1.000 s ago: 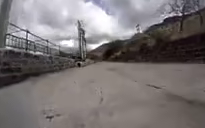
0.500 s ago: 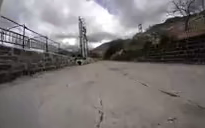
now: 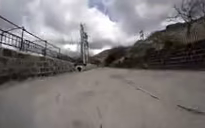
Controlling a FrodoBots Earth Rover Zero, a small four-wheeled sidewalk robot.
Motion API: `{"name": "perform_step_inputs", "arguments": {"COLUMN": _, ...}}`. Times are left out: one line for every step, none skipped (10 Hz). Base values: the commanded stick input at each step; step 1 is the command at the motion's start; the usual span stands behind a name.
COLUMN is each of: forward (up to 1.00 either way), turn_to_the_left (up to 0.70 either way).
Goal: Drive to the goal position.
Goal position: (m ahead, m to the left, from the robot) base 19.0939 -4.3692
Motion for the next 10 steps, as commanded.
{"name": "perform_step_inputs", "arguments": {"forward": 1.00, "turn_to_the_left": 0.00}}
{"name": "perform_step_inputs", "arguments": {"forward": 1.00, "turn_to_the_left": 0.00}}
{"name": "perform_step_inputs", "arguments": {"forward": 1.00, "turn_to_the_left": 0.00}}
{"name": "perform_step_inputs", "arguments": {"forward": 1.00, "turn_to_the_left": 0.00}}
{"name": "perform_step_inputs", "arguments": {"forward": 1.00, "turn_to_the_left": 0.00}}
{"name": "perform_step_inputs", "arguments": {"forward": 1.00, "turn_to_the_left": 0.00}}
{"name": "perform_step_inputs", "arguments": {"forward": 1.00, "turn_to_the_left": 0.00}}
{"name": "perform_step_inputs", "arguments": {"forward": 1.00, "turn_to_the_left": 0.00}}
{"name": "perform_step_inputs", "arguments": {"forward": 1.00, "turn_to_the_left": 0.00}}
{"name": "perform_step_inputs", "arguments": {"forward": 1.00, "turn_to_the_left": 0.00}}
